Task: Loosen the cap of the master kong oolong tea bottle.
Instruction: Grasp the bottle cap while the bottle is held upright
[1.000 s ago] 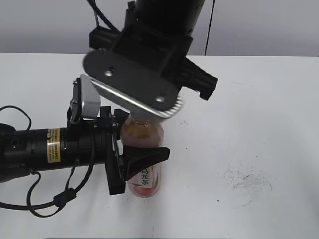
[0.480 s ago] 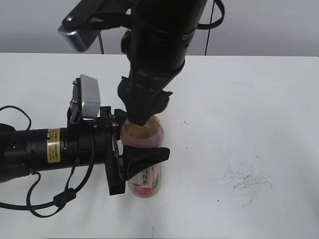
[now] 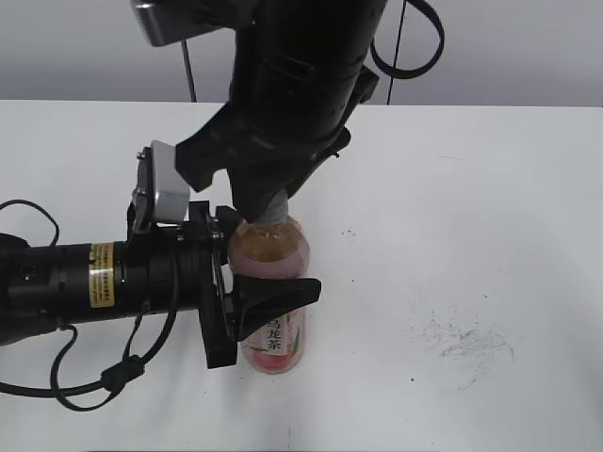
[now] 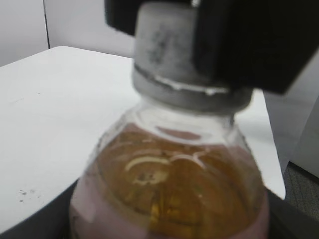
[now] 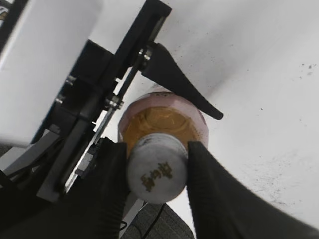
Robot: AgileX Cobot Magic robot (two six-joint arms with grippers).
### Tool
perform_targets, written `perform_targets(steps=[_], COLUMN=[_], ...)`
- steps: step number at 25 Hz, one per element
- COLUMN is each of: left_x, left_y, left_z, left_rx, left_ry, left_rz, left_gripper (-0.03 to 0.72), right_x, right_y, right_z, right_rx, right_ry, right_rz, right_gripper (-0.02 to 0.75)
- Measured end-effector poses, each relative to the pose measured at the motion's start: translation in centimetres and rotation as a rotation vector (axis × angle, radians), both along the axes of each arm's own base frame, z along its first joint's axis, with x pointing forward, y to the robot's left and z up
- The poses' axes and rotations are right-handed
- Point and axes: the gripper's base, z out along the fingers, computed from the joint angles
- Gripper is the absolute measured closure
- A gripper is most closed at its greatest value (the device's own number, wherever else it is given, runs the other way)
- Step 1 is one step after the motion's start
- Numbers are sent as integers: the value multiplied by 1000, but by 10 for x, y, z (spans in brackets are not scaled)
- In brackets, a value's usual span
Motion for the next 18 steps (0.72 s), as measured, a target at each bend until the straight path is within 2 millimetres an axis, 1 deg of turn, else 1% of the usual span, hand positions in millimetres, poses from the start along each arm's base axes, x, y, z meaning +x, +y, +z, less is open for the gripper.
perform_targets(steps=[1,4,7,10,18], left_x=[0,0,0,0,0], left_y=[0,0,0,0,0], left_z=[0,0,0,0,0], left_rx=[0,0,0,0,1], left_ry=[1,2,2,1,-1], left_rz=[1,3,3,2,-1], left_gripper=[244,244,244,244,244], right_x=[-1,-1,-1,-1,-2], right_y=[0,1,1,1,2], right_z=[0,0,0,0,1], right_rx=[0,-7,-22,-48,-134], right_ry=[0,-16,-50,-109,-313], right_rz=[10,70,200,427,1182], right_gripper=[466,469,469,469,469])
